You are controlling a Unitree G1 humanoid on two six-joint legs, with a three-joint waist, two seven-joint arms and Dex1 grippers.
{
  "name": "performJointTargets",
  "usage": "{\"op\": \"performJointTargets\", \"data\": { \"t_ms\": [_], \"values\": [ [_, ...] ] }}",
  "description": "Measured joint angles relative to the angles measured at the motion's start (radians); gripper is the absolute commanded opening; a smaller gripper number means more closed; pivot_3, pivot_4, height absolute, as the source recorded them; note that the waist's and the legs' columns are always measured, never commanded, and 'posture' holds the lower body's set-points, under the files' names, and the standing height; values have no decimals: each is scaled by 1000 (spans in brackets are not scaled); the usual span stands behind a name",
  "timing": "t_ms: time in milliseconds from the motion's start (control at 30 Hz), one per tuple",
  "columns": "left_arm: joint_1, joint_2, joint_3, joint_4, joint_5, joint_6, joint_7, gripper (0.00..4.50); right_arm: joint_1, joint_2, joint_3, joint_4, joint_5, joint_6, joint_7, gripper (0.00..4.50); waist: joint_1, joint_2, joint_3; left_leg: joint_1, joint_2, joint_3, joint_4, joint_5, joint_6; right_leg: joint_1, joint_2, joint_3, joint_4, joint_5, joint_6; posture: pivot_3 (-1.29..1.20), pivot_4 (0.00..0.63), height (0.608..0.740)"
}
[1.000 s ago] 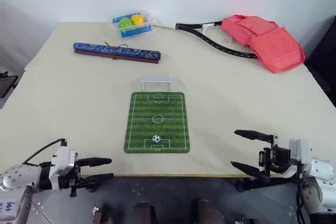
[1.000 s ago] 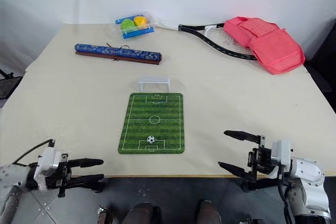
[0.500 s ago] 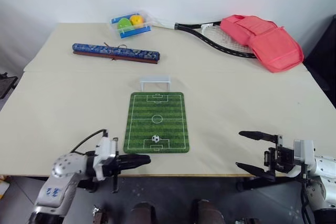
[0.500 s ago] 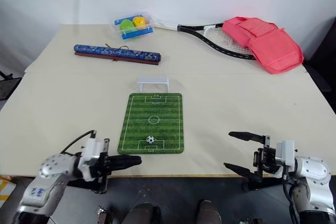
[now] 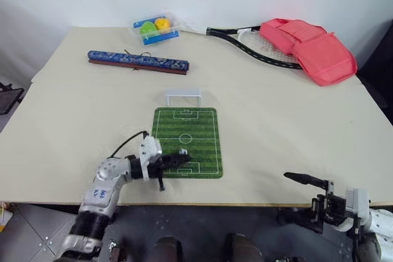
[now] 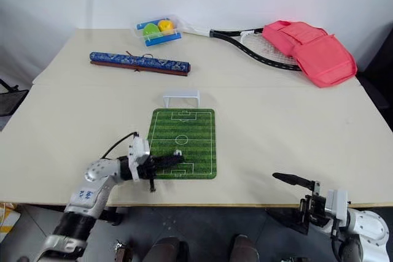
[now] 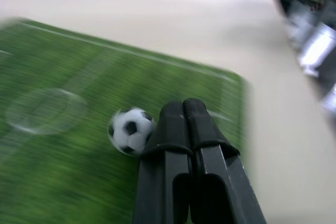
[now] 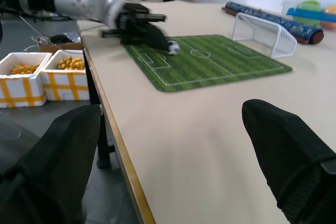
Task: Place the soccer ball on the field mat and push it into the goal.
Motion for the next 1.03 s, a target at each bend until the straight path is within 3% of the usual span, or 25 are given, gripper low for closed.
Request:
{"op": "performJointTargets", "data": {
  "t_ms": [100, 167, 267, 333, 533, 667, 900, 1033],
  "values": [
    [-84, -15, 23, 95, 29, -67, 55, 32, 2, 48, -6, -35, -39, -4, -103, 4500, -3, 0, 0, 0, 0, 0, 1, 0, 0, 0, 0, 0, 0, 1, 0, 0, 150, 740],
    [-149, -25, 44, 186, 44, -132, 76, 32, -20, 118, -14, -76, -74, 8, -248, 4500, -7, 0, 0, 0, 0, 1, 1, 0, 0, -1, 0, 0, 1, 1, -1, 0, 150, 740],
    [-177, -17, 60, 208, 7, -163, -7, 32, -45, 195, -1, -150, -101, 43, -408, 4500, -9, 0, 0, 0, 0, 1, 0, 0, 0, -2, 0, 0, 1, 1, -1, 0, 150, 740],
    [-128, 39, 72, 161, -33, -140, -84, 32, -63, 214, 27, -184, -113, 55, -457, 4500, -17, 0, 0, -1, 1, 1, -1, 0, 0, -3, 0, 1, 1, 1, -1, 0, 150, 740],
    [112, 213, 209, -35, -142, -45, -157, 32, -90, 210, 60, -200, -112, 65, -452, 4500, -30, 0, 0, 0, 1, 1, -2, 0, 0, -2, 0, 1, 1, 1, -1, 0, 150, 740],
    [294, 279, 408, -142, -197, 21, -72, 32, -140, 172, 57, -154, -97, 67, -415, 4500, -29, 0, 0, 0, 2, 0, -2, 0, 0, -2, 0, 1, 1, 1, -1, 0, 150, 740],
    [429, 233, 639, -223, -226, 96, 171, 32, -256, 160, 56, -77, -82, 87, -396, 4500, -33, 0, 0, 0, 2, 1, -2, -1, 0, -3, 0, 1, 0, 1, -1, 0, 150, 740],
    [490, 167, 655, -281, -199, 83, 261, 32, -284, 155, 60, -44, -82, 96, -388, 4500, -27, 0, 0, 0, 2, 1, -2, -1, 0, -3, 0, 1, 0, 1, -1, 0, 150, 740]
  ]
}}
